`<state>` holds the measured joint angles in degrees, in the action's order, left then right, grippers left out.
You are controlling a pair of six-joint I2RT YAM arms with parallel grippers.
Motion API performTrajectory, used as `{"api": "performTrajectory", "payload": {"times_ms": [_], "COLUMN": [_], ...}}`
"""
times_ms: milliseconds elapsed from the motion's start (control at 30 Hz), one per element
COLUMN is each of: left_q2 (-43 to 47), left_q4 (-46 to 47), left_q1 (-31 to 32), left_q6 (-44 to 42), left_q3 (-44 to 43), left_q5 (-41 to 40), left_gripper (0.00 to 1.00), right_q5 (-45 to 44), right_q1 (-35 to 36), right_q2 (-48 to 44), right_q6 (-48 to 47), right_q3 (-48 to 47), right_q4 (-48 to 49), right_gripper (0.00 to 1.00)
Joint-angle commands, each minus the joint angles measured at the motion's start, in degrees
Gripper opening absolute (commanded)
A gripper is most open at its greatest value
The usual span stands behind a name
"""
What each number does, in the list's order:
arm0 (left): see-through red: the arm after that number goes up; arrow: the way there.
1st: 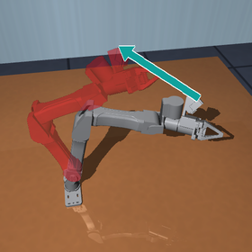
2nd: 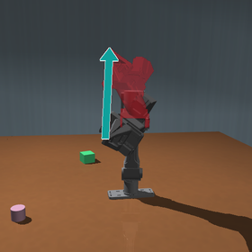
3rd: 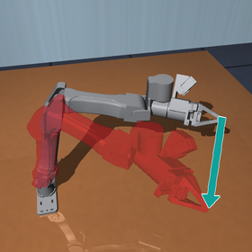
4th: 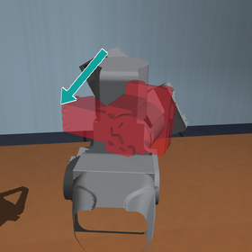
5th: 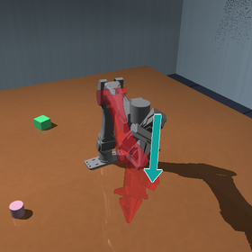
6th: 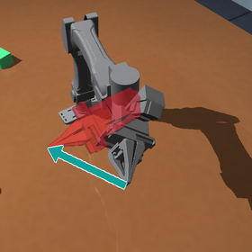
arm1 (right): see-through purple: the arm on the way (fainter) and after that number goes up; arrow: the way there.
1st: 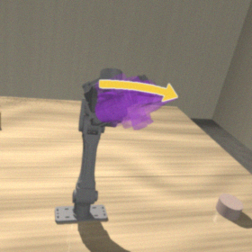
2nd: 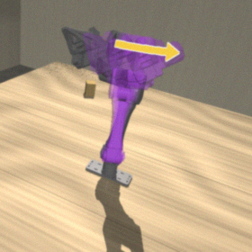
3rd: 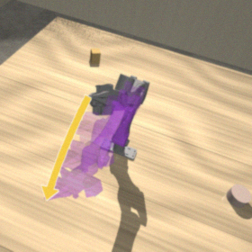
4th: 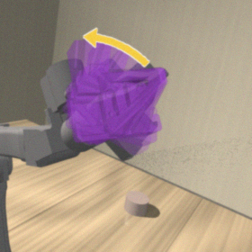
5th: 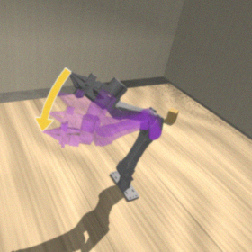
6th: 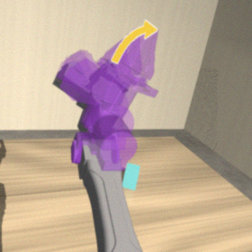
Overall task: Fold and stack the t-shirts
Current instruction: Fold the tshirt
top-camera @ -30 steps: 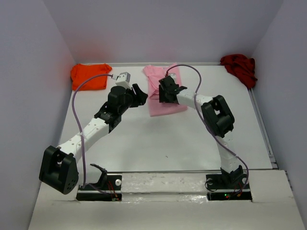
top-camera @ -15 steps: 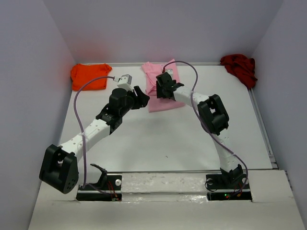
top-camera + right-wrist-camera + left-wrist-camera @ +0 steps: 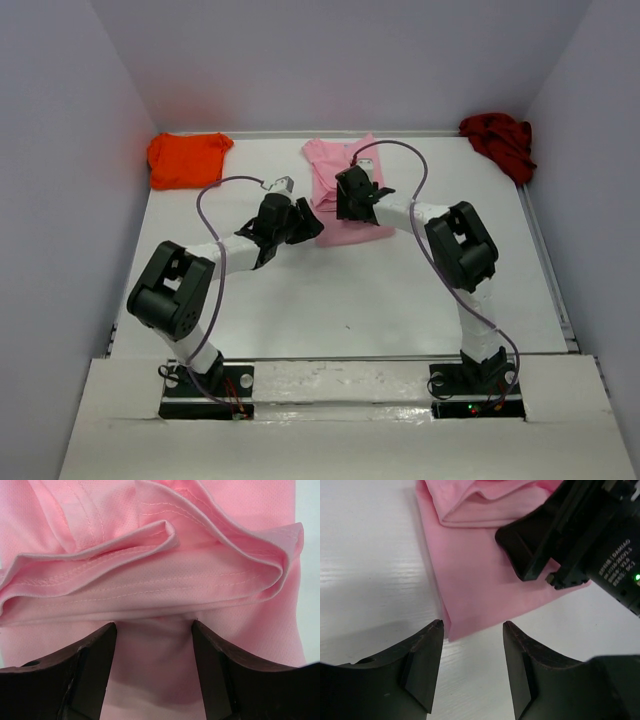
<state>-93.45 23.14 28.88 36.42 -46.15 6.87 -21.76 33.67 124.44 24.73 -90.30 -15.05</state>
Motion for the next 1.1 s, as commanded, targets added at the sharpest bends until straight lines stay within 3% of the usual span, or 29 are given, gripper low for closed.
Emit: {"api": "performTrajectory", "payload": {"times_ms": [0,633,933,967,1000,1067], "left_q2": [-0.50,-11.57,-14.13,-13.95,-13.95,-13.69], "left_q4": [4.73,17.81,9.74,9.30,9.12,9.12], "left_q1": [0.21,1.26,1.18,1.17,1.17,1.26], "left_q6": [0.23,7.96,5.33,5.24,5.15,5.06], "left_q3": [-2.80,-1.75,-3.42,-3.42,-3.25,-2.89], "left_q5": [-0.54,4.81,2.53,2.18,2.09,1.92], "left_gripper": [0.59,0.58,0.57,0.58,0.82,0.99], "right_q5": [1.98,0.67,-1.79,-1.88,-1.97,-2.15], "right_q1": [2.01,3.16,3.16,3.16,3.16,3.16], "right_q2": [-2.97,-3.77,-5.09,-4.83,-4.21,-3.68], "right_q6": [3.74,4.80,3.75,3.48,3.31,3.22], "right_q3": [6.54,9.18,7.60,7.07,6.11,5.40], "right_q4": [1.07,1.69,1.78,1.78,1.69,1.60], "right_gripper": [0.68,0.68,0.71,0.71,0.73,0.74]}}
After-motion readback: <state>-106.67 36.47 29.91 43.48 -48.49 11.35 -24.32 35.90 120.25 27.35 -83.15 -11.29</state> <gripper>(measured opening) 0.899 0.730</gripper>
